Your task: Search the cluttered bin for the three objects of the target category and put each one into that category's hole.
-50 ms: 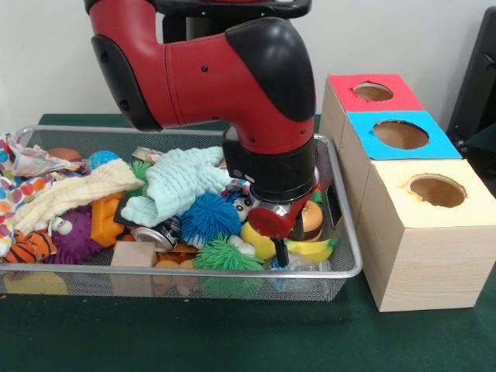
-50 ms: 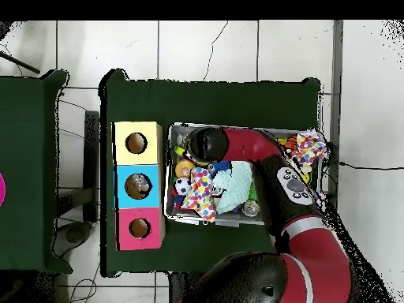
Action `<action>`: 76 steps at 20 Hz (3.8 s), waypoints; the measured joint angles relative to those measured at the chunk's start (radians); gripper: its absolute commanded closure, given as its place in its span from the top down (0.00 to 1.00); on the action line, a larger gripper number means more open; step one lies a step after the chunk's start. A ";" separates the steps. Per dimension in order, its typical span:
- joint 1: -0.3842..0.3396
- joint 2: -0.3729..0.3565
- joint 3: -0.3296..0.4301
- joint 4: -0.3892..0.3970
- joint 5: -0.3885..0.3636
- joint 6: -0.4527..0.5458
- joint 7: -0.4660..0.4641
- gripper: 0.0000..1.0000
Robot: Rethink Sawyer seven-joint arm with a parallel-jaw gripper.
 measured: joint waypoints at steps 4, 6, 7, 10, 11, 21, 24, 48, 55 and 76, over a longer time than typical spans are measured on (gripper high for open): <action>0.000 0.014 0.000 -0.030 0.000 0.000 0.000 1.00; 0.000 0.023 0.000 -0.044 0.000 0.000 0.000 1.00; 0.000 0.027 0.000 -0.050 -0.001 0.000 0.000 1.00; 0.000 0.048 0.000 -0.076 -0.003 0.000 0.000 1.00; 0.000 0.051 0.000 -0.080 -0.003 0.001 0.000 1.00; 0.003 0.059 0.000 -0.091 -0.003 0.008 0.000 1.00; 0.004 0.058 0.000 -0.091 -0.003 0.008 0.000 1.00; 0.059 0.037 -0.024 -0.098 -0.037 0.007 0.000 1.00; 0.078 0.027 -0.028 -0.097 -0.037 0.008 0.000 1.00; 0.114 0.009 -0.056 -0.097 -0.038 0.006 0.000 1.00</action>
